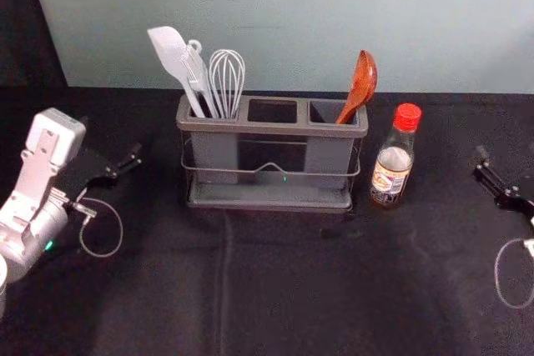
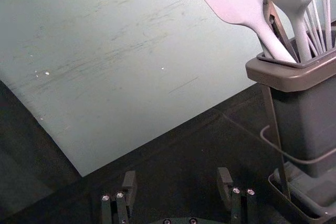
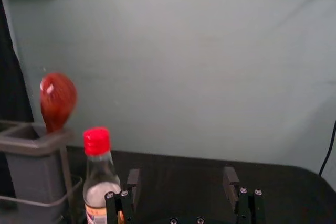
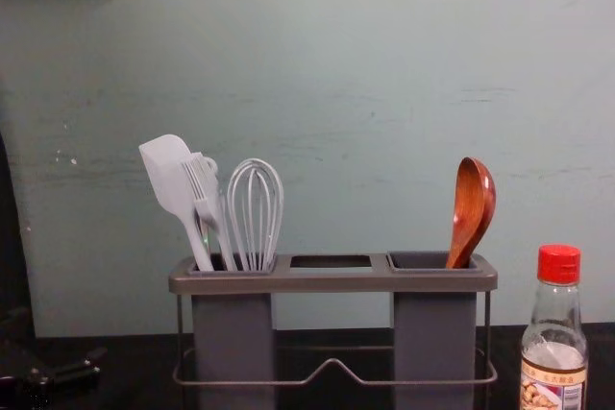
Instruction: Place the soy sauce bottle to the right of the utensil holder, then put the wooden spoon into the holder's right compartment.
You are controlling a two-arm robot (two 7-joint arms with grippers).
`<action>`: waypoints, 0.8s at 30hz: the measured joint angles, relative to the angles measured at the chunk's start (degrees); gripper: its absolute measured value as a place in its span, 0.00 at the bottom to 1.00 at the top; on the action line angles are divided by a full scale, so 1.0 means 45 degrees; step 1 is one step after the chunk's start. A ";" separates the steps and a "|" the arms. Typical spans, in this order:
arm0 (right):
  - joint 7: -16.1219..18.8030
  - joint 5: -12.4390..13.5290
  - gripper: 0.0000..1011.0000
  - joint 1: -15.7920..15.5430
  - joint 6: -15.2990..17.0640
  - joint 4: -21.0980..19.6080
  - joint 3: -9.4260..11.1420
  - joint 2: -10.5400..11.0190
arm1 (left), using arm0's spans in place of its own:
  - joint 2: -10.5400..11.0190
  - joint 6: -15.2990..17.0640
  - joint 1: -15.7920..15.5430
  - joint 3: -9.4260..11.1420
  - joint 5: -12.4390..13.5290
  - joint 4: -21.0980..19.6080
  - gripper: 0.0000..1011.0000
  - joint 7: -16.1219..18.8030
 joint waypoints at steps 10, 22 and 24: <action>0.0308 -0.0619 0.99 0.0884 0.0125 0.1299 -0.0330 -0.0342 | 0.0000 0.0000 -0.0001 0.0000 0.0000 0.0000 0.99 0.0000; 0.0657 -0.1162 0.99 0.1452 0.0347 0.2233 -0.0614 -0.0502 | 0.0000 0.0000 -0.0001 0.0000 0.0000 0.0000 0.99 0.0000; 0.0657 -0.1150 0.99 0.1426 0.0341 0.2198 -0.0600 -0.0501 | 0.0000 0.0000 0.0000 0.0001 -0.0001 0.0000 0.99 0.0001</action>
